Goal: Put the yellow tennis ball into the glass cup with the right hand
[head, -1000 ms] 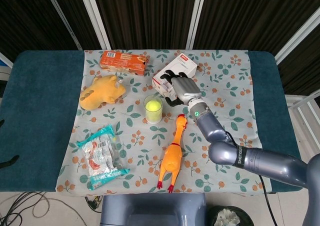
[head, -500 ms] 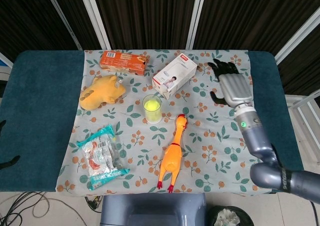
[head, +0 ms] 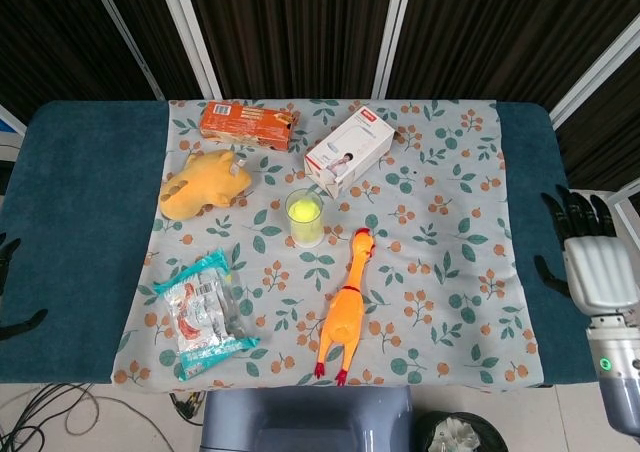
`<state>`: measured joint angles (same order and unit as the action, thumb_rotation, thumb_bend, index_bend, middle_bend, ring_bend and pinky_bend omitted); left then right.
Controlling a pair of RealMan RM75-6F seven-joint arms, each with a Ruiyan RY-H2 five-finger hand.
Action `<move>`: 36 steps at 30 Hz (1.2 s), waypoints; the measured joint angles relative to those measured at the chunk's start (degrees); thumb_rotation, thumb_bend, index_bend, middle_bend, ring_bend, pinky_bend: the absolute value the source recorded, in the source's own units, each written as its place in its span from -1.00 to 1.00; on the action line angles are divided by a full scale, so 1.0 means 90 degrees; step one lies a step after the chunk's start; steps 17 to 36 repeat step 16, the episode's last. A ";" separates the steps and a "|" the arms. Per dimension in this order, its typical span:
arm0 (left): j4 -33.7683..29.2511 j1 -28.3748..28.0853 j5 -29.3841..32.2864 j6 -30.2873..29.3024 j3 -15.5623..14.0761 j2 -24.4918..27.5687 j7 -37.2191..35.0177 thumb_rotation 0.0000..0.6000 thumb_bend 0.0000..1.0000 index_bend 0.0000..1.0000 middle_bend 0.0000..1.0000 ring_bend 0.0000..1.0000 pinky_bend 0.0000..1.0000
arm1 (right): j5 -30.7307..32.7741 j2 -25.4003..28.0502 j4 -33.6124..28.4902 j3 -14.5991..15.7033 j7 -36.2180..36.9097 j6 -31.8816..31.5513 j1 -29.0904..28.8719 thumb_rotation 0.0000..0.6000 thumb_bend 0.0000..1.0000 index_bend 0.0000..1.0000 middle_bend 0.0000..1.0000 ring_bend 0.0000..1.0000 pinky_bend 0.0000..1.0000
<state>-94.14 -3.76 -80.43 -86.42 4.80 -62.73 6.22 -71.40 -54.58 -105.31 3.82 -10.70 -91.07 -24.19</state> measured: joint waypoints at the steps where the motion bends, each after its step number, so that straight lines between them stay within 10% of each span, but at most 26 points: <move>1: 0.0013 0.0000 -0.0028 -0.0011 -0.0007 -0.0009 -0.0006 1.00 -0.85 -0.83 -1.00 -1.00 -0.92 | -0.0109 -0.0032 0.0052 0.0102 -0.0009 -0.0077 0.0142 1.00 -0.16 -0.82 -0.96 -0.88 -1.00; 36: 0.0161 -0.0034 -0.0063 0.0026 -0.0015 -0.0109 -0.0014 1.00 -0.85 -0.83 -1.00 -1.00 -0.92 | -0.0647 -0.0708 0.1161 0.0346 0.0303 -0.0462 0.1236 1.00 -0.15 -0.82 -0.96 -0.88 -1.00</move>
